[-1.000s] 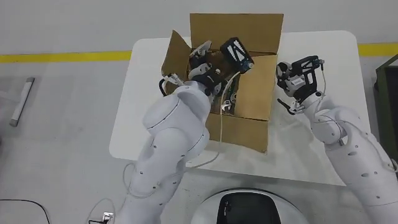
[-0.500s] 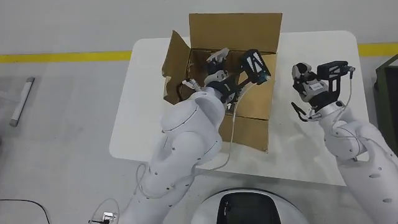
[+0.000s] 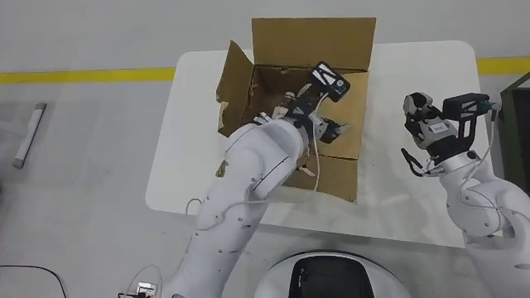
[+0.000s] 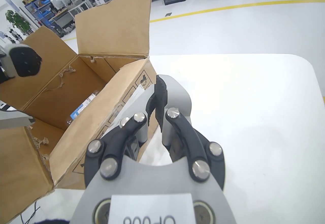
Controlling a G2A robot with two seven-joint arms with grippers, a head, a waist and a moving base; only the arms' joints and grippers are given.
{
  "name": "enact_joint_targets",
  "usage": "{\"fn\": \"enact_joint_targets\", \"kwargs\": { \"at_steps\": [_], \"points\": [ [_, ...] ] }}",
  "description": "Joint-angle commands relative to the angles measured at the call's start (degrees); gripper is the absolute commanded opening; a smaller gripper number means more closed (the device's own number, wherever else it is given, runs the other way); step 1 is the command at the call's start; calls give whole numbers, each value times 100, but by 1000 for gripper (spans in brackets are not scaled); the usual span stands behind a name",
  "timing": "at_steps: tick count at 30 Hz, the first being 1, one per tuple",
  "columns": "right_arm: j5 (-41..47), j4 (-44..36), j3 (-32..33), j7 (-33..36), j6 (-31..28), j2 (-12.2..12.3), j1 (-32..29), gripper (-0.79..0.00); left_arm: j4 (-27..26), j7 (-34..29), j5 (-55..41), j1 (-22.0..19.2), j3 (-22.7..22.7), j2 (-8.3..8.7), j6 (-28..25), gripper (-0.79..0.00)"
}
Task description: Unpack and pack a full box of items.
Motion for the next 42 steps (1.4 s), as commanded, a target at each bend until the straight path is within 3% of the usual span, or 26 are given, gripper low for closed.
{"fn": "enact_joint_targets", "kwargs": {
  "at_steps": [1,6,9,19,27,37,42],
  "points": [
    [-5,-32,40,29,6,2,-34,-785,316,-148,-749,-92,-97,-47,419,0],
    [-52,-72,50,105,17,1,-91,-785,861,-350,-2088,-232,-333,-125,1125,0],
    [-63,-61,6,137,-5,-4,-61,-785,1086,-461,-2317,-304,-399,-130,1363,0],
    [-141,128,-134,235,-59,-17,86,-785,1086,-461,-2317,-304,-399,-130,1363,0],
    [-144,188,-177,190,-136,-26,136,-785,1180,78,-2248,-80,-461,-92,1526,0],
    [-171,201,-181,215,-115,-33,-2,-785,1661,394,-3220,41,-716,-104,2033,0],
    [-164,226,-198,260,-102,-39,-12,-785,1878,434,-4143,77,-849,-144,2399,0]
  ]
}}
